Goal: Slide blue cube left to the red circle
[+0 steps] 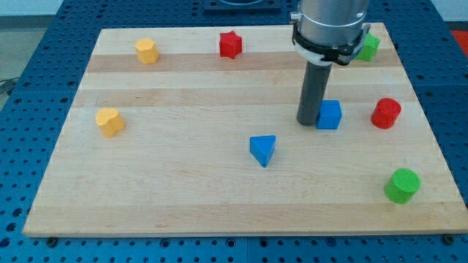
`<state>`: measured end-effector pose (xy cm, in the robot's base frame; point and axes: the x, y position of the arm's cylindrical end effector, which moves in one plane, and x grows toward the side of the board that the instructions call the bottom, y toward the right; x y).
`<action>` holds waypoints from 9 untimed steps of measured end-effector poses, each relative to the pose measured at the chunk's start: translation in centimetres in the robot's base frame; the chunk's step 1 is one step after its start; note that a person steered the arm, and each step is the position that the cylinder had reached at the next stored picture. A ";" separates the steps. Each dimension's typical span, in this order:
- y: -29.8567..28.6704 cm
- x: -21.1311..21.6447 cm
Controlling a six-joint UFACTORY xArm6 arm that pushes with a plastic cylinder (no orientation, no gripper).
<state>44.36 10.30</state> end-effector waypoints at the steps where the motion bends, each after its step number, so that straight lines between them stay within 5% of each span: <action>1: 0.0 0.0; 3: -8.3 -0.4; 5: -11.9 6.8; 7: -12.1 11.3; 9: -4.2 6.6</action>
<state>50.97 6.08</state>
